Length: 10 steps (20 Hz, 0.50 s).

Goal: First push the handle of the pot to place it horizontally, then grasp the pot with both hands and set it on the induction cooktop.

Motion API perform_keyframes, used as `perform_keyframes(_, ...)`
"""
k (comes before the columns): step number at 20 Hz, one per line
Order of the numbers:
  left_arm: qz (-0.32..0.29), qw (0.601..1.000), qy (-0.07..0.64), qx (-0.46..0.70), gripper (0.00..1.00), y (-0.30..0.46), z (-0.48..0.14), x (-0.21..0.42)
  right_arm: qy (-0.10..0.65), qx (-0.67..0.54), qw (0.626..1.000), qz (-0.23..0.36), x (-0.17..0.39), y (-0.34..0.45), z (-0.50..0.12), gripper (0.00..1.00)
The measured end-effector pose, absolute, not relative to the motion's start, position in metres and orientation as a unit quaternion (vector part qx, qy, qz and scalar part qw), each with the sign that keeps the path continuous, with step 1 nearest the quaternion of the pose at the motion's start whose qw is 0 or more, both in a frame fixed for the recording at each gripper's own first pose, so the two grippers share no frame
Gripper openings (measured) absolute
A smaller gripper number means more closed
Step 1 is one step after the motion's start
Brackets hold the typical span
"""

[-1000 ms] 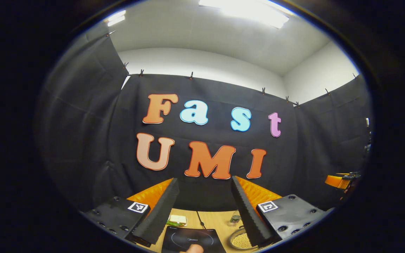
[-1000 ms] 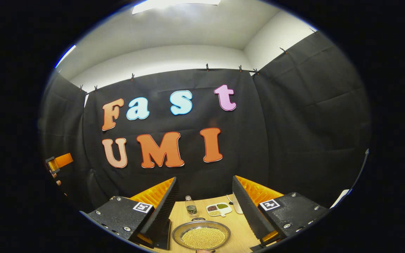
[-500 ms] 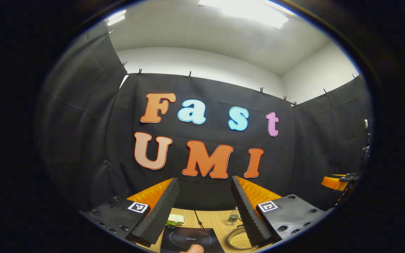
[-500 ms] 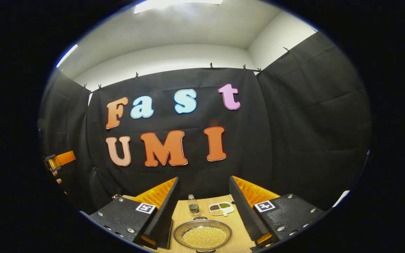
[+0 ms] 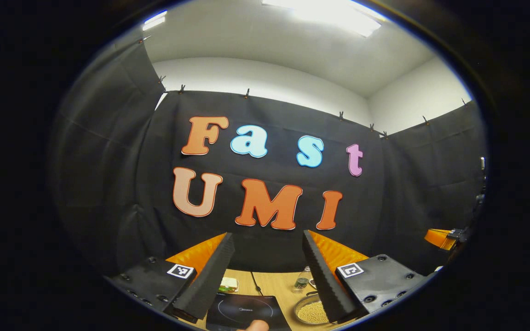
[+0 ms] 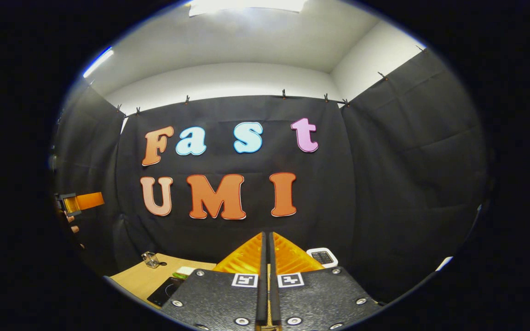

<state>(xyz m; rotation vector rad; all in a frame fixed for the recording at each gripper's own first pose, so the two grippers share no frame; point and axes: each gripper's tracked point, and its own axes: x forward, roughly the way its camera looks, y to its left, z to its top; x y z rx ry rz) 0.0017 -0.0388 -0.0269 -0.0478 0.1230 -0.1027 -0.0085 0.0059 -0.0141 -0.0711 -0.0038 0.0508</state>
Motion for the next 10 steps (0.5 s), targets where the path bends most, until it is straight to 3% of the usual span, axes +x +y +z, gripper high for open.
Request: perform_keyframes(10, -0.046, 0.996, 0.076, -0.017, 0.98, -0.035, -0.039, 0.001, 0.073, -0.051, 0.995, 0.05, -0.011, 0.022, -0.103, 0.0)
